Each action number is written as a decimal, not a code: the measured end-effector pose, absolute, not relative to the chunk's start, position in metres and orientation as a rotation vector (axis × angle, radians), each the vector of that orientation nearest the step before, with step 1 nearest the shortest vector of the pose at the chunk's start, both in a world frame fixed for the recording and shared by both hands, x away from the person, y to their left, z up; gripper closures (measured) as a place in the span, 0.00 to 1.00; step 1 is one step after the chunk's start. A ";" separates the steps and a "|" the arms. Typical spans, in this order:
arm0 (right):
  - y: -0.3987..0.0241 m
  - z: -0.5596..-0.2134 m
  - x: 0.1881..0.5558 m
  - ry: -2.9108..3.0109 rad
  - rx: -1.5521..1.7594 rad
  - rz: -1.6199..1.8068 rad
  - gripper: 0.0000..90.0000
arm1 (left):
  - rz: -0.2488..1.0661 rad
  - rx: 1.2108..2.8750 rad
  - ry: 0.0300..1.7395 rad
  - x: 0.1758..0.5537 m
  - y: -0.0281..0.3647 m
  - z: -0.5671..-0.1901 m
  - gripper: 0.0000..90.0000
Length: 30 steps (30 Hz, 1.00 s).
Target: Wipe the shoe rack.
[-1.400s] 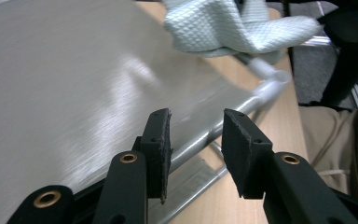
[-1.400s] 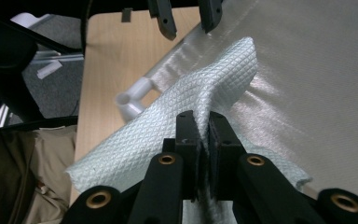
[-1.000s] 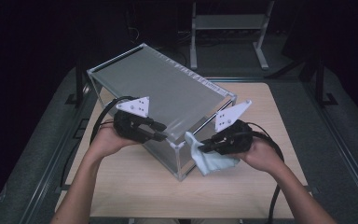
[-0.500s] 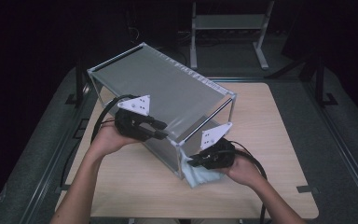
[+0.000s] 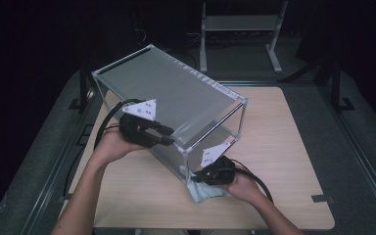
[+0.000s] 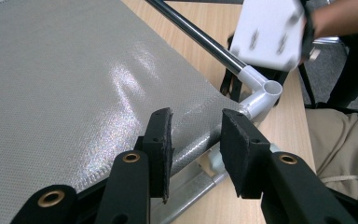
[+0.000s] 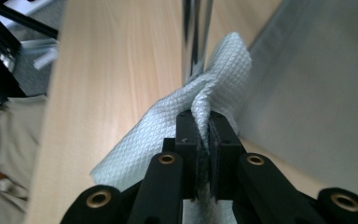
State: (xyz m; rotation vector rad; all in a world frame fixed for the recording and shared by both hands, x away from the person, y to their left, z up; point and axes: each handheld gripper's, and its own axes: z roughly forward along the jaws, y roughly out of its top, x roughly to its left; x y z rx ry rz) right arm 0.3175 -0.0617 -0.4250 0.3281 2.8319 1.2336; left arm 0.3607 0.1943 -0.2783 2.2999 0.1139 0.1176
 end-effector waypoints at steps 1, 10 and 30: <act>-0.064 -0.423 0.317 2.814 0.338 1.260 0.93 | 0.119 2.300 0.113 0.361 0.194 -0.278 0.70; -0.064 -0.419 0.318 2.785 0.316 1.304 0.94 | 0.132 2.318 0.119 0.358 0.194 -0.277 0.70; -0.063 -0.426 0.316 2.796 0.296 1.361 0.94 | 0.130 2.317 0.117 0.357 0.197 -0.276 0.70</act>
